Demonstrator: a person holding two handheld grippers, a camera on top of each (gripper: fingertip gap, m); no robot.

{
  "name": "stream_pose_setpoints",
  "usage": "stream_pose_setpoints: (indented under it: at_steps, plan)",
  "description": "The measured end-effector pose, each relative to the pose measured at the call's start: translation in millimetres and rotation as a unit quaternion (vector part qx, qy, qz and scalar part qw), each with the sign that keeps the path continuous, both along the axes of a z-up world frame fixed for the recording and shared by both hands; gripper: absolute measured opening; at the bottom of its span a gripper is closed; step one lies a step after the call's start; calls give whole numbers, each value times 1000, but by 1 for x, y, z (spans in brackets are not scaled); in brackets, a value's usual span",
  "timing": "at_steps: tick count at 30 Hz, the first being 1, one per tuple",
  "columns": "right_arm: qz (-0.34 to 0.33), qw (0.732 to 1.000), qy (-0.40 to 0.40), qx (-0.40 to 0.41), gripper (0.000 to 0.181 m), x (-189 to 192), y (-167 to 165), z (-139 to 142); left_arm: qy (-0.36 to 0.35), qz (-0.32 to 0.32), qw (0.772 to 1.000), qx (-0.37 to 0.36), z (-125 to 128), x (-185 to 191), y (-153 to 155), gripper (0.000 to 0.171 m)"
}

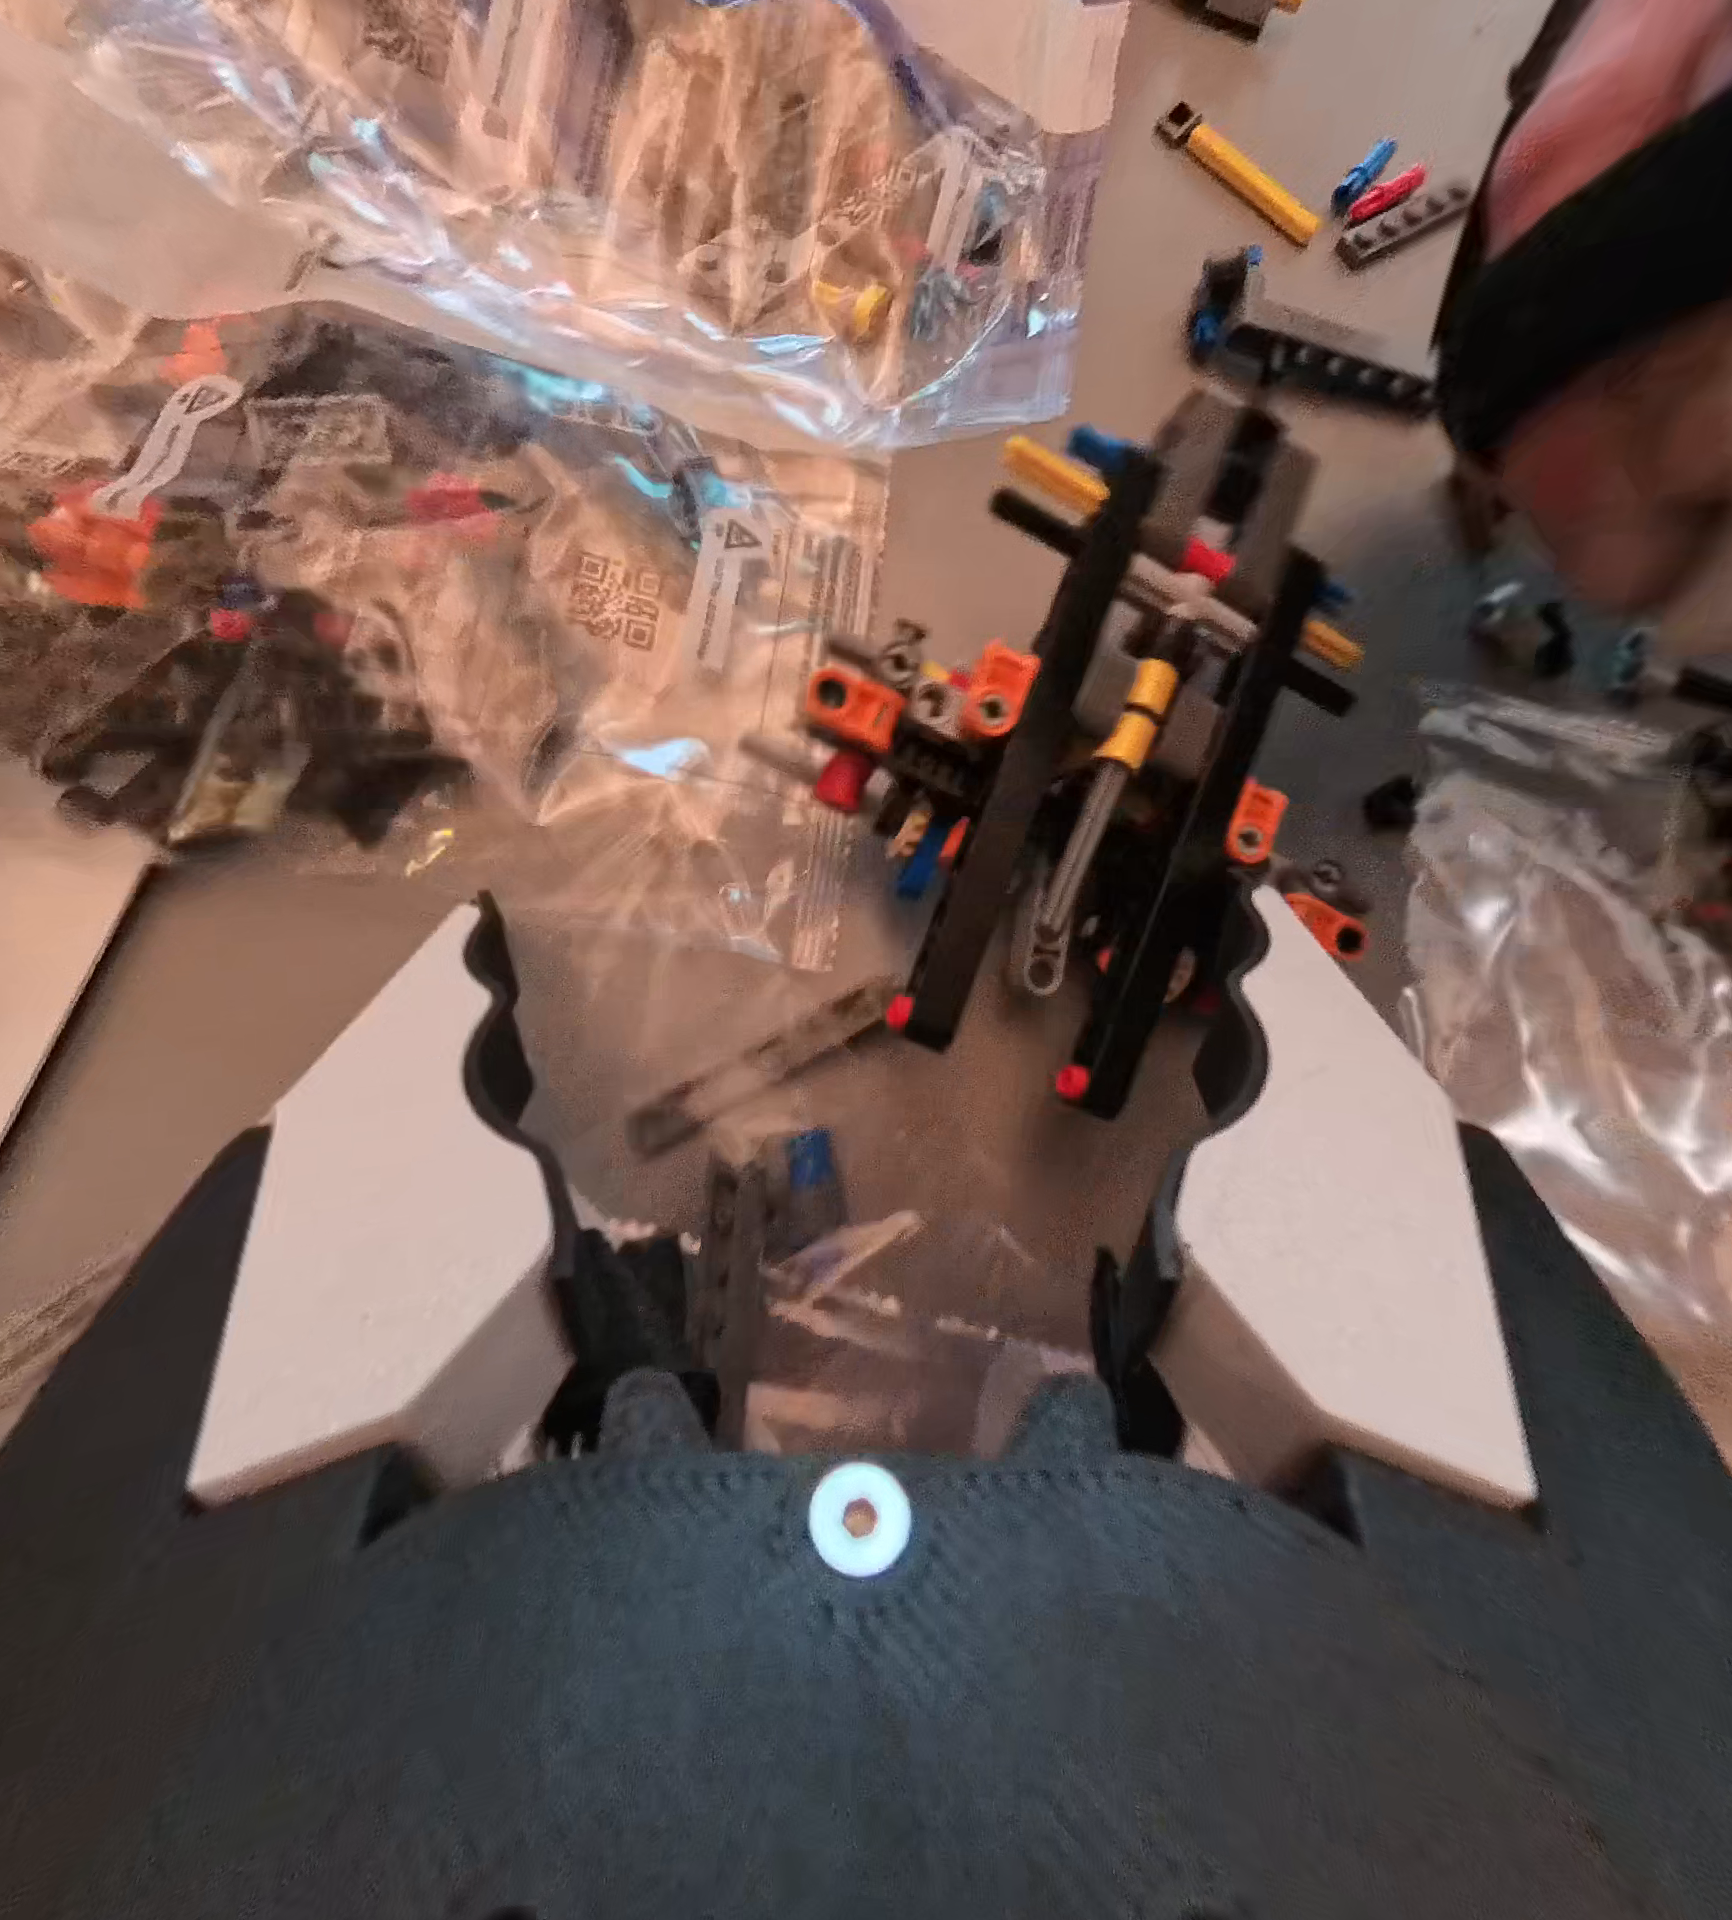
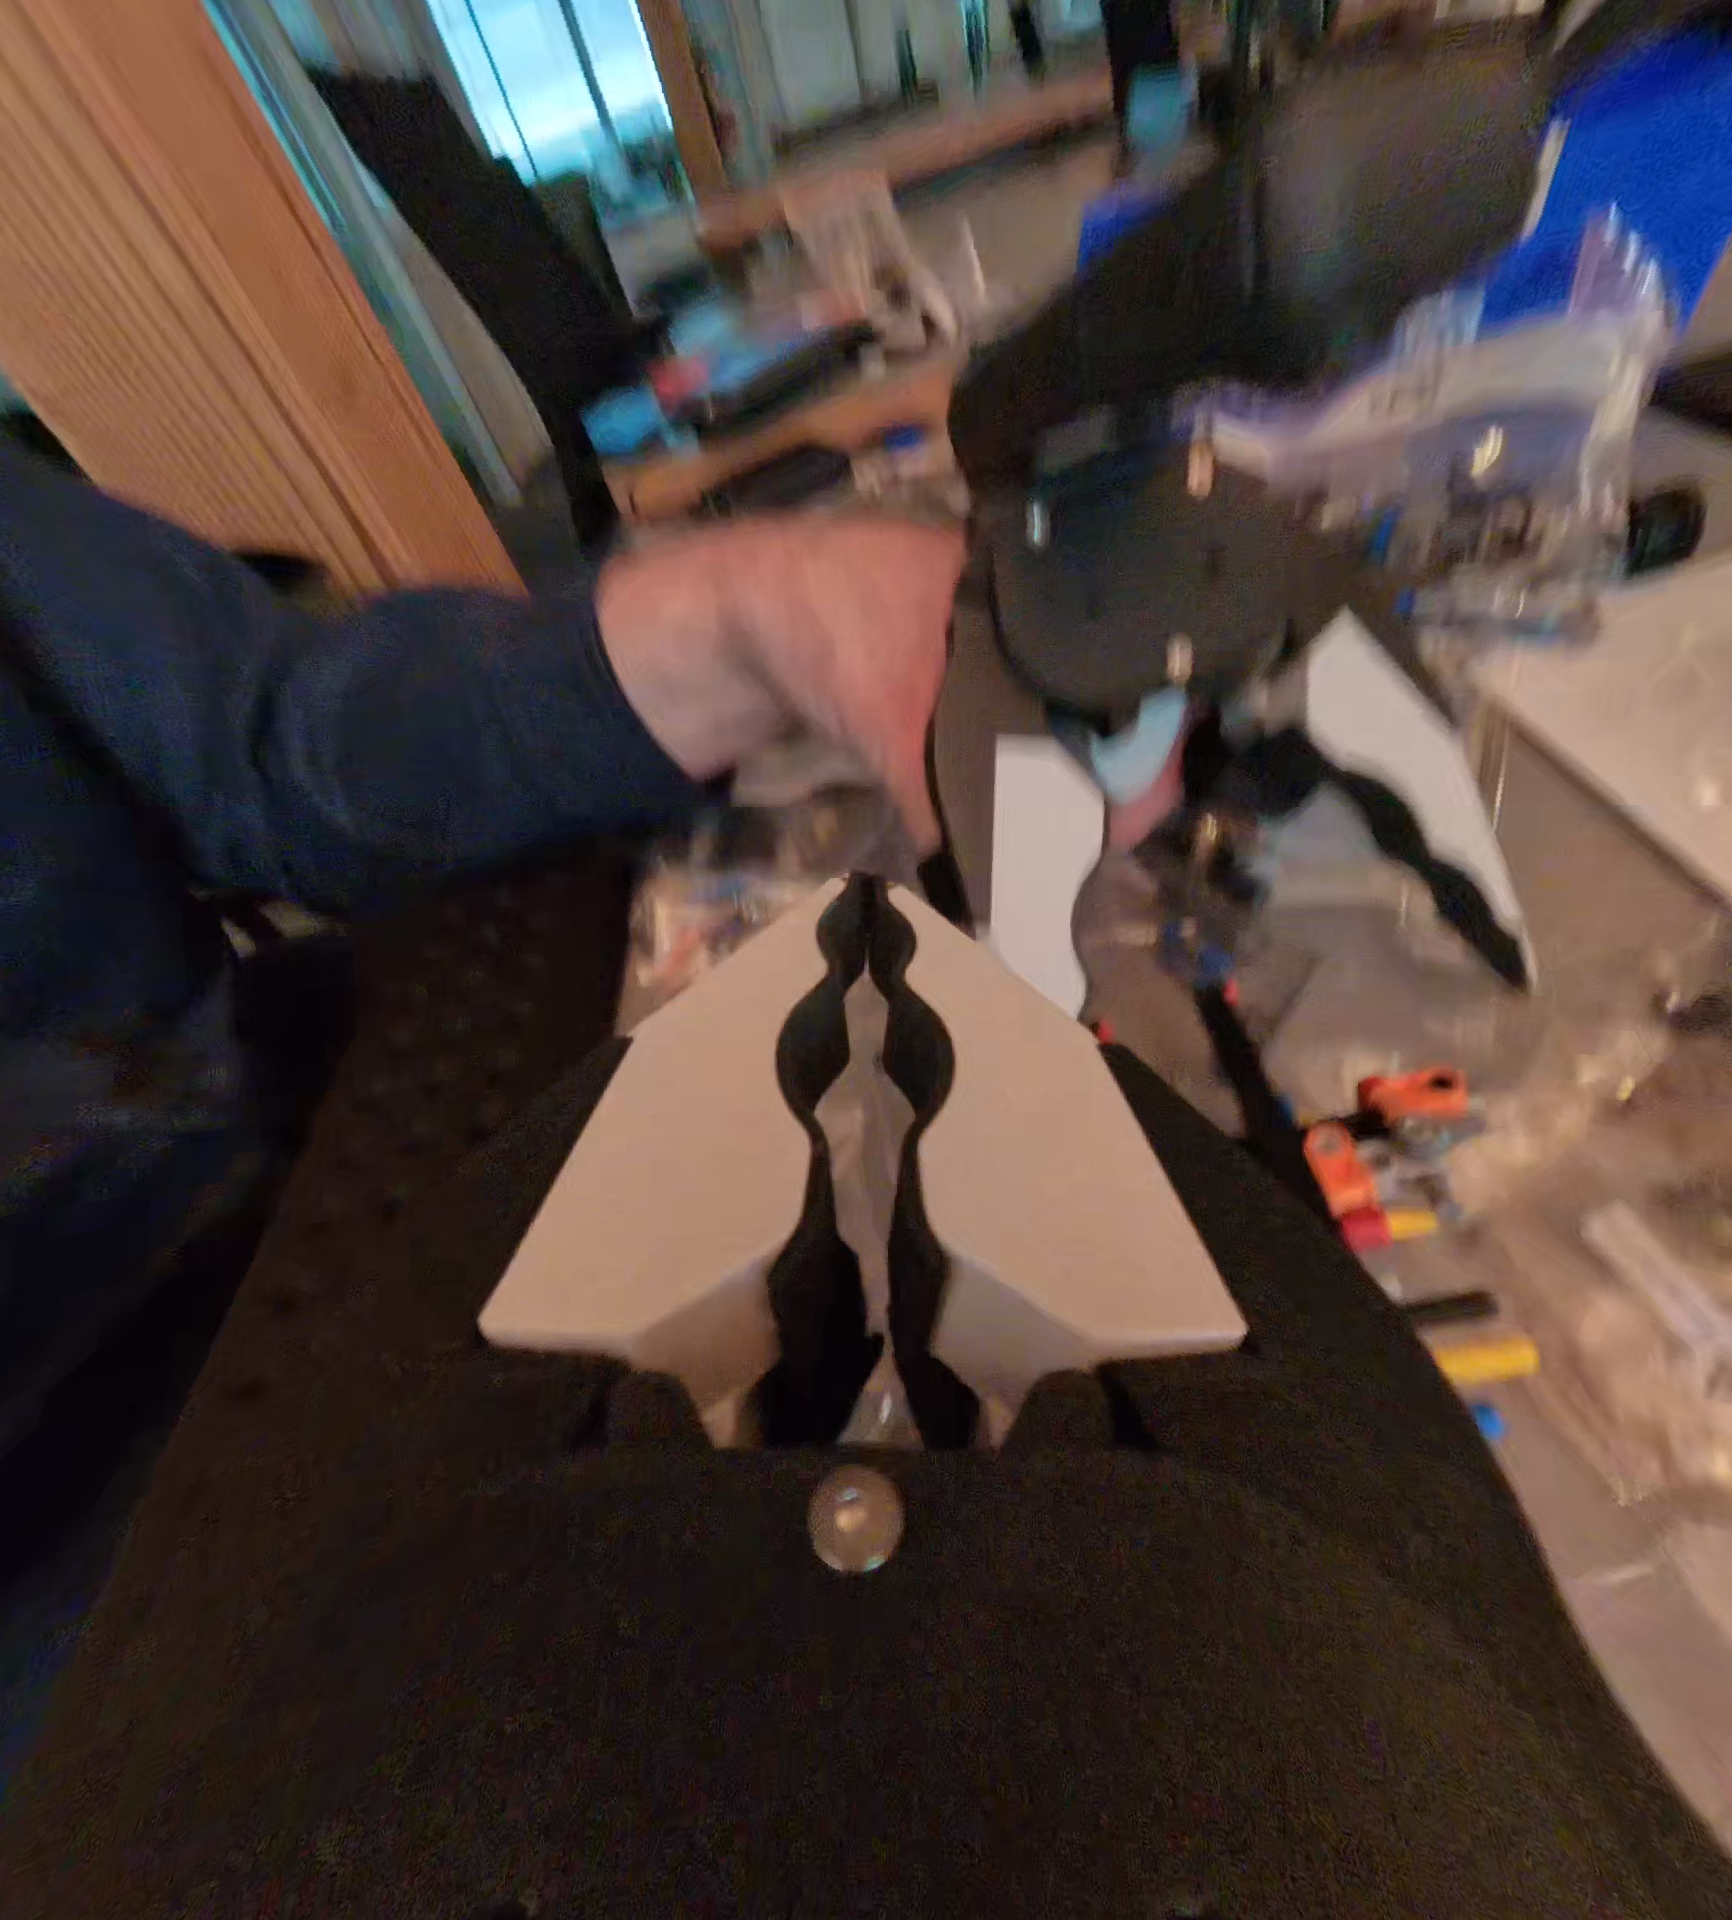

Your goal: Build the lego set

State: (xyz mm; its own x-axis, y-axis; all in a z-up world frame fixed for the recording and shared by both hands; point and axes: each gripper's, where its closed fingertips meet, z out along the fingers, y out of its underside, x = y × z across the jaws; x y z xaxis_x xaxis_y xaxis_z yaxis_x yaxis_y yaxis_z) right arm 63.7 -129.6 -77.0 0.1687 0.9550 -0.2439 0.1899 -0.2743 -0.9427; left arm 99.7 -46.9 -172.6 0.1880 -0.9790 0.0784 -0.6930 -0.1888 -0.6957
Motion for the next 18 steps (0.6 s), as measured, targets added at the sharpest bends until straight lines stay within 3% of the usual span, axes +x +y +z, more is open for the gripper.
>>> stream_pose_setpoints:
  at_steps: [2, 6, 9, 18]
  plan:
    - [-29, 996, -78, 30, 0, 7, 12, -20, -4, -10, 1000, 8, 2, 5, 0, 130]
    - [-33, 994, -104, 31, 0, 23, 7, -29, -4, 20, 1000, -8, 1, -11, 9, 126]
    - [-42, 982, -179, 40, 3, 32, 12, -51, 1, 23, 1000, -11, 1, -9, 8, 127]
    - [-34, 962, -254, 92, 20, 36, 11, -68, 5, 22, 1000, -21, 2, -8, 4, 133]
